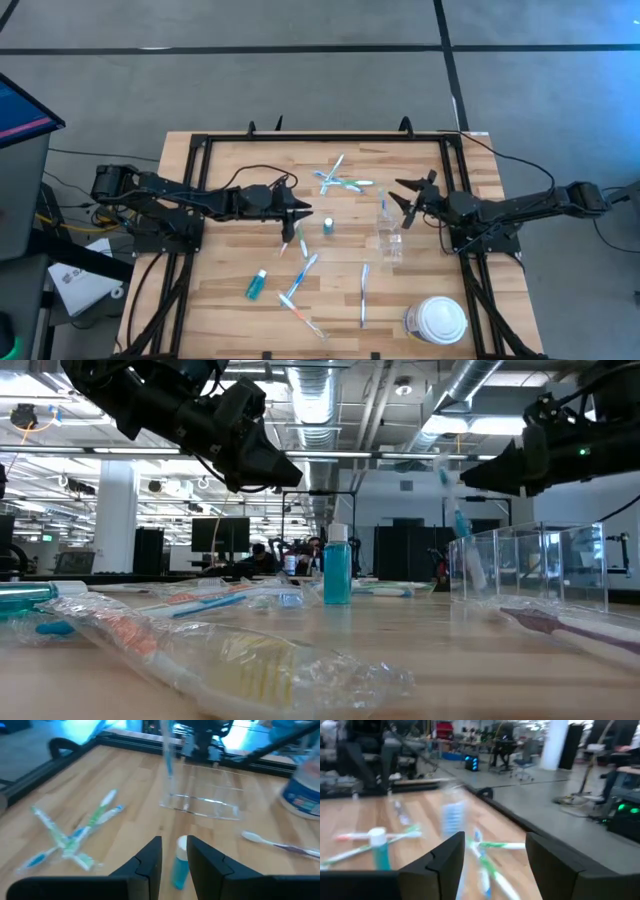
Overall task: Pick & Place toothbrushing station
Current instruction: Put the top purple toothbrush into the the transparent organizer
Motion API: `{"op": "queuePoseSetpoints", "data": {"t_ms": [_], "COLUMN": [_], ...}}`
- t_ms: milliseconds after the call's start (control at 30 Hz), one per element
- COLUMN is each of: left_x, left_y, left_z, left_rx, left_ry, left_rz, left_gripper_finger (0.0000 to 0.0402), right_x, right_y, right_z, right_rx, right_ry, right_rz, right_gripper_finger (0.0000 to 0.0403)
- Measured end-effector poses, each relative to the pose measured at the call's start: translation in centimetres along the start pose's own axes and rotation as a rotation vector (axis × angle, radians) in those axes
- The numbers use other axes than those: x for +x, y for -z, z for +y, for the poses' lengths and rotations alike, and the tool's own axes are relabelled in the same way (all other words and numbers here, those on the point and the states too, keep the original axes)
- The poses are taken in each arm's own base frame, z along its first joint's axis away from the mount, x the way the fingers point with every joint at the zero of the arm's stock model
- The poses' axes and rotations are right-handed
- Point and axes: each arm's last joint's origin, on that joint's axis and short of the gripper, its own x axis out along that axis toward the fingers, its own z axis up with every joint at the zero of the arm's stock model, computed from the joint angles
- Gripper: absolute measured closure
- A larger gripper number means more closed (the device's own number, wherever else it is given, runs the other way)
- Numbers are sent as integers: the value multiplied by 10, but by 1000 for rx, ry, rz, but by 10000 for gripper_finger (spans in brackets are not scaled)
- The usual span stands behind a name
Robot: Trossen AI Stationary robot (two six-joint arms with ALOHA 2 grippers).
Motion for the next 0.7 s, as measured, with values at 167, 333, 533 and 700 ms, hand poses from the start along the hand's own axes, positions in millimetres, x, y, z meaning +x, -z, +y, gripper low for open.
{"op": "queuePoseSetpoints", "data": {"t_ms": [167,333,533,700], "left_x": [1,0,-16,-42], "left_y": [0,3,9,11], "left_z": [5,5,19,36], "left_rx": [-8,3,6,-19], "left_ry": [-36,-41,-98,-175], "left_rz": [1,41,209,356], "left_gripper_finger": [316,316,316,316], "right_x": [-3,-9,-17,-19], "right_y": [-4,-12,-17,-25], "right_z": [-1,2,8,12], "right_rx": [19,54,82,77], "right_ry": [-6,-68,-142,-173], "right_rz": [-32,-88,-130,-123], "right_gripper_finger": [206,218,229,237]}}
